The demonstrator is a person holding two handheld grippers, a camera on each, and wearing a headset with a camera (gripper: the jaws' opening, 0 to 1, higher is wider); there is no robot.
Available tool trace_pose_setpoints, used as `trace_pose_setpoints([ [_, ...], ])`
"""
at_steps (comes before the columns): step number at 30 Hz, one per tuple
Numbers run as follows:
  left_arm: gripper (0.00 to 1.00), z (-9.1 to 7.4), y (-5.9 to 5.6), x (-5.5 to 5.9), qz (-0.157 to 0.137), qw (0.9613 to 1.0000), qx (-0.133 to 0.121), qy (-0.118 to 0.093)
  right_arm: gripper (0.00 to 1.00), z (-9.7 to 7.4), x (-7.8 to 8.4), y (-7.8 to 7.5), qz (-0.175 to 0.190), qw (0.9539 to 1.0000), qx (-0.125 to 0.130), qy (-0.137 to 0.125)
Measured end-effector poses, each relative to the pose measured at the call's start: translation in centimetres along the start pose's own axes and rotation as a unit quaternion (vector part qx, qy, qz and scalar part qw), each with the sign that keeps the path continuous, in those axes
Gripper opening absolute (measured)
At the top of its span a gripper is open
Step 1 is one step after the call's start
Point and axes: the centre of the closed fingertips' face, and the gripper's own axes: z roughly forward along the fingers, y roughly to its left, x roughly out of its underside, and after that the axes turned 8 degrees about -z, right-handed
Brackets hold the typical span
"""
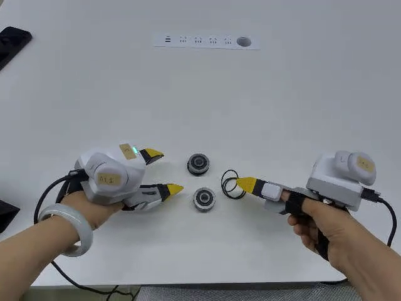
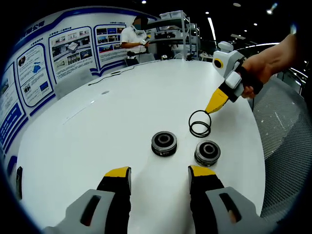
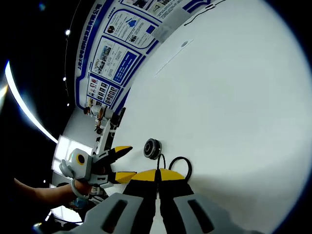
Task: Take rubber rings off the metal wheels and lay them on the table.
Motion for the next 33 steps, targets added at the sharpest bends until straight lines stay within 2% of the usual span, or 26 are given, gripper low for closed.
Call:
trace_pose_setpoints([
  [2, 0.48, 0.0, -0.1, 0.0, 0.0, 1.0, 0.0, 0.0, 0.02, 0.0, 0.4, -0.4, -0.008, 0.9998, 0.01, 0.012],
  [3, 0.48, 0.0, -0.1, -0.1, 0.0, 1.0, 0.0, 0.0, 0.02, 0.0, 0.6, -1.0, -0.024, 0.9992, 0.024, 0.02],
  [6, 0.48, 0.0, -0.1, -0.2, 0.0, 1.0, -0.001, -0.001, 0.05, 0.1, 0.9, -1.4, -0.054, 0.9971, 0.041, 0.034],
  [9, 0.48, 0.0, -0.1, -0.3, 0.0, 1.0, -0.001, -0.002, 0.08, 0.2, 1.1, -1.3, -0.077, 0.9948, 0.046, 0.048],
  [14, 0.47, 0.0, -0.1, -0.6, 0.002, 1.0, 0.0, -0.004, 0.13, 0.3, 1.3, -1.7, -0.129, 0.9869, 0.063, 0.074],
  [17, 0.46, 0.1, -0.1, -0.8, 0.001, 1.0, 0.002, -0.009, 0.17, 0.3, 1.4, -1.7, -0.163, 0.98, 0.069, 0.091],
  [18, 0.46, 0.2, -0.1, -1.0, 0.001, 0.9999, 0.002, -0.011, 0.18, 0.3, 1.5, -2.1, -0.186, 0.9745, 0.072, 0.102],
  [23, 0.42, 0.6, -0.4, -2.0, 0.005, 0.9998, 0.008, -0.018, 0.22, 0.4, 1.0, -2.1, -0.254, 0.9563, 0.084, 0.118],
  [25, 0.39, 0.8, -0.6, -2.3, 0.008, 0.9997, 0.01, -0.021, 0.23, 0.4, 0.7, -2.1, -0.27, 0.9514, 0.092, 0.118],
  [27, 0.35, 1.0, -0.7, -2.9, 0.009, 0.9996, 0.013, -0.025, 0.23, 0.5, 0.4, -1.8, -0.271, 0.9518, 0.087, 0.116],
  [33, 0.28, 2.0, -1.2, -3.9, 0.011, 0.9994, 0.021, -0.025, 0.21, 1.2, -0.7, -0.9, -0.252, 0.9602, 0.067, 0.1],
])
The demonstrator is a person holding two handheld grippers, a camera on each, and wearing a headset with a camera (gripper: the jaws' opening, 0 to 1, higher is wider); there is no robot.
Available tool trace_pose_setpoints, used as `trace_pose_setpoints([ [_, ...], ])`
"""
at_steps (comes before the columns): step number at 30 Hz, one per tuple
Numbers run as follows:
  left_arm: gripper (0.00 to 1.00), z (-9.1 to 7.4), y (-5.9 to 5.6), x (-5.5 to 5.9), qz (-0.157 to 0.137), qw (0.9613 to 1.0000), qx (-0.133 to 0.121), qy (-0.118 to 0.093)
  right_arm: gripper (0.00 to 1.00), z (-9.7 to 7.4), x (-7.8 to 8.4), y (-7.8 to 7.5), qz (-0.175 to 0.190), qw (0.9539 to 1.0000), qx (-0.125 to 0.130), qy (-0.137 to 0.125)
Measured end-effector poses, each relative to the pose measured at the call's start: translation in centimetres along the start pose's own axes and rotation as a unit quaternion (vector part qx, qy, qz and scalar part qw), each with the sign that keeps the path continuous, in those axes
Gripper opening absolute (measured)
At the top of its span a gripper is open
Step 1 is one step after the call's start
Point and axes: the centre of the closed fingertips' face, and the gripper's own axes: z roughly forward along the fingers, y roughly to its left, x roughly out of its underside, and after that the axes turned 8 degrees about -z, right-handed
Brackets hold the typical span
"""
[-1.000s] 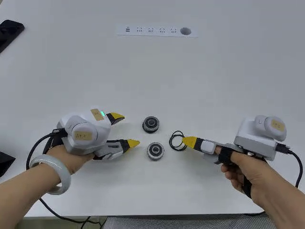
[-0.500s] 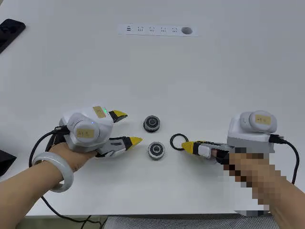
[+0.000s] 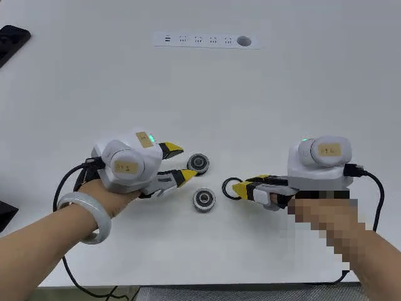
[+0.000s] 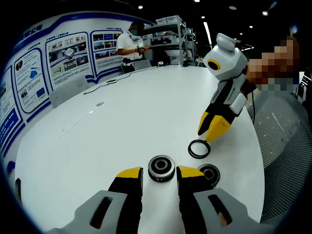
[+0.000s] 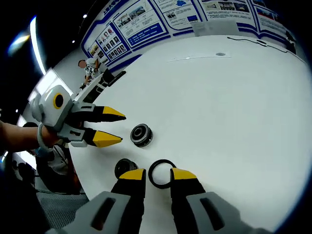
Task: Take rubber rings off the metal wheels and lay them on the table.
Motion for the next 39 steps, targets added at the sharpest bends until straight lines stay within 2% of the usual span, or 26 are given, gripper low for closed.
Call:
trace_pose_setpoints([
  [8, 0.23, 1.1, 0.0, -0.3, 0.008, 0.9999, 0.003, 0.012, 0.21, 0.8, -1.5, 0.8, -0.007, 0.9999, -0.012, -0.007],
  [21, 0.2, 2.1, 0.0, 0.6, 0.025, 0.9987, 0.007, 0.044, 0.19, 2.2, -3.4, 1.6, -0.014, 0.9994, -0.028, -0.013],
  [28, 0.17, 2.6, 0.1, 0.9, 0.025, 0.9984, 0.008, 0.051, 0.19, 2.6, -4.0, 2.3, -0.011, 0.9992, -0.034, -0.014],
  [36, 0.14, 2.8, 0.0, 0.8, 0.034, 0.9979, 0.015, 0.053, 0.19, 3.4, -4.2, 2.4, 0.017, 0.9988, -0.046, -0.008],
  [39, 0.14, 2.8, 0.0, 0.9, 0.031, 0.9979, 0.016, 0.054, 0.19, 4.1, -4.2, 2.4, 0.043, 0.9975, -0.057, 0.0],
])
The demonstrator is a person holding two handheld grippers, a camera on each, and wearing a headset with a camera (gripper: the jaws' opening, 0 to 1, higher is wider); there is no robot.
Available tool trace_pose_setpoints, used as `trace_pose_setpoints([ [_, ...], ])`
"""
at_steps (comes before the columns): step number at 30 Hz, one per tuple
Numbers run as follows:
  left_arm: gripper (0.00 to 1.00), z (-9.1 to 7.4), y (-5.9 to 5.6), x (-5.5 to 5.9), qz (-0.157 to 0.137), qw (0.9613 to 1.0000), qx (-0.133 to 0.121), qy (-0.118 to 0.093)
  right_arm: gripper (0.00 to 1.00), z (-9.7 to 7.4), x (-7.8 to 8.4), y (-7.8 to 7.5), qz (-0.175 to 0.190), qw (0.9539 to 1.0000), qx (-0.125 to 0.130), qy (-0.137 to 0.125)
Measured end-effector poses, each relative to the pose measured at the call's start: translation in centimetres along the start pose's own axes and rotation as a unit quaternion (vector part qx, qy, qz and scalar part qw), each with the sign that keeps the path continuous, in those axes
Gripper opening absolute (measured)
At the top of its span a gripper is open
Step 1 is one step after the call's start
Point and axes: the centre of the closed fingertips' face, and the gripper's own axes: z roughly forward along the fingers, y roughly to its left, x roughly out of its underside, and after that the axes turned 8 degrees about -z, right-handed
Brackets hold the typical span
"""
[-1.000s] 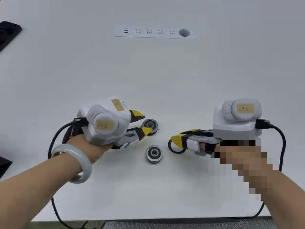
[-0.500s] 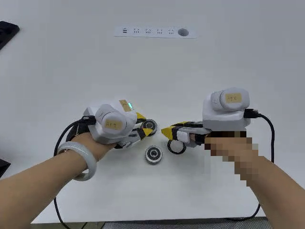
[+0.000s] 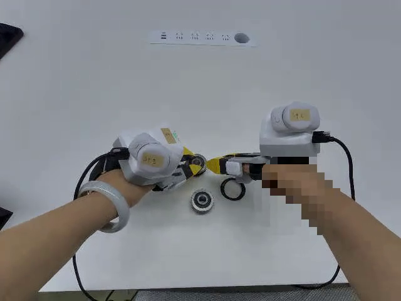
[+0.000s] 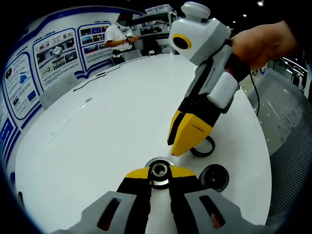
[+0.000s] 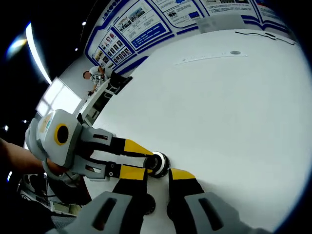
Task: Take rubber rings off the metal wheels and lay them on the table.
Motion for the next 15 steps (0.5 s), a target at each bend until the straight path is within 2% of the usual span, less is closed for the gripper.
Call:
trace_pose_setpoints([
  [4, 0.14, 0.0, 0.0, 0.1, -0.001, 1.0, 0.002, -0.001, 0.2, 1.0, 0.2, -0.3, 0.013, 0.9998, -0.005, 0.015],
  [8, 0.14, 0.0, 0.0, 0.0, -0.001, 1.0, 0.002, -0.002, 0.2, 1.7, 0.2, -0.6, 0.042, 0.9989, -0.01, 0.017],
  [15, 0.13, 0.0, 0.0, 0.0, 0.0, 1.0, 0.003, -0.003, 0.2, 2.2, 0.6, -0.9, 0.078, 0.9962, -0.022, 0.031],
])
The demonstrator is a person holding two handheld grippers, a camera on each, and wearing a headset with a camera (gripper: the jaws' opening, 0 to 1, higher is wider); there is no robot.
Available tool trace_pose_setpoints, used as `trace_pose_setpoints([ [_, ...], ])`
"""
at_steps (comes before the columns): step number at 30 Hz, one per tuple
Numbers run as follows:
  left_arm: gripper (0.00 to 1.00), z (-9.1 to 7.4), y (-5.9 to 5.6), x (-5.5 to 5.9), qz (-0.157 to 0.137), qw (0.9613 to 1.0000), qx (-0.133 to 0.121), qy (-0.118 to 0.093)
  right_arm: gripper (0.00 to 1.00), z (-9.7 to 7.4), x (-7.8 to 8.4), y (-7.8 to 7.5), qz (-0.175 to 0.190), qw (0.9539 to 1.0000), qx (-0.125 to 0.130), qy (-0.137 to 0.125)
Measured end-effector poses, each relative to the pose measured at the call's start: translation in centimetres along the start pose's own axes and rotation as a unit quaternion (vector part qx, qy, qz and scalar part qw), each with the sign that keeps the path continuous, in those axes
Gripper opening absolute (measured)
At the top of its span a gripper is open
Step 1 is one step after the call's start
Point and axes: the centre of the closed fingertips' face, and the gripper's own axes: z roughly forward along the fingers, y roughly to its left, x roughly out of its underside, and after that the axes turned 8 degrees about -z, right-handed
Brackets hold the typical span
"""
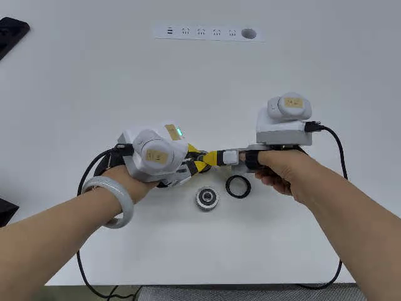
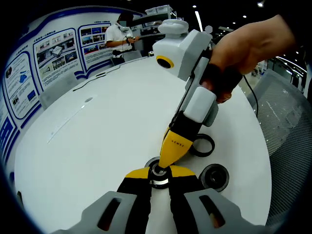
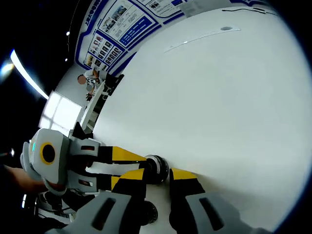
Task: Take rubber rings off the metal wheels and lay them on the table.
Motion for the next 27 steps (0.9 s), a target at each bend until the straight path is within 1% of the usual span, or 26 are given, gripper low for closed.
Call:
trace_pose_setpoints([
  [3, 0.13, -0.01, 0.0, 0.0, 0.0, 1.0, 0.0, -0.001, 0.2, 0.09, 0.16, 0.13, 0.028, 0.9995, -0.013, 0.005],
  [11, 0.13, -0.07, -0.03, -0.01, -0.001, 1.0, 0.0, -0.002, 0.19, 0.08, 0.18, 0.33, 0.051, 0.9983, -0.026, 0.007],
  [14, 0.13, -0.08, -0.04, 0.0, -0.001, 1.0, 0.0, -0.001, 0.18, -0.19, 0.25, 0.46, 0.046, 0.9985, -0.029, 0.006],
  [15, 0.13, -0.09, -0.04, 0.01, -0.001, 1.0, -0.001, -0.001, 0.16, -0.32, 0.2, 0.86, 0.051, 0.9979, -0.039, 0.005],
  [18, 0.13, -0.09, -0.05, 0.03, -0.001, 1.0, -0.001, -0.001, 0.15, -0.54, 0.16, 0.67, 0.047, 0.9983, -0.035, -0.001],
  [22, 0.13, -0.09, -0.05, 0.04, -0.002, 1.0, -0.001, -0.001, 0.15, -0.55, 0.15, 0.73, 0.045, 0.9983, -0.037, -0.005],
  [27, 0.13, -0.13, -0.06, 0.11, -0.003, 1.0, -0.001, -0.001, 0.16, -0.77, 0.12, 0.86, 0.031, 0.9988, -0.038, -0.009],
])
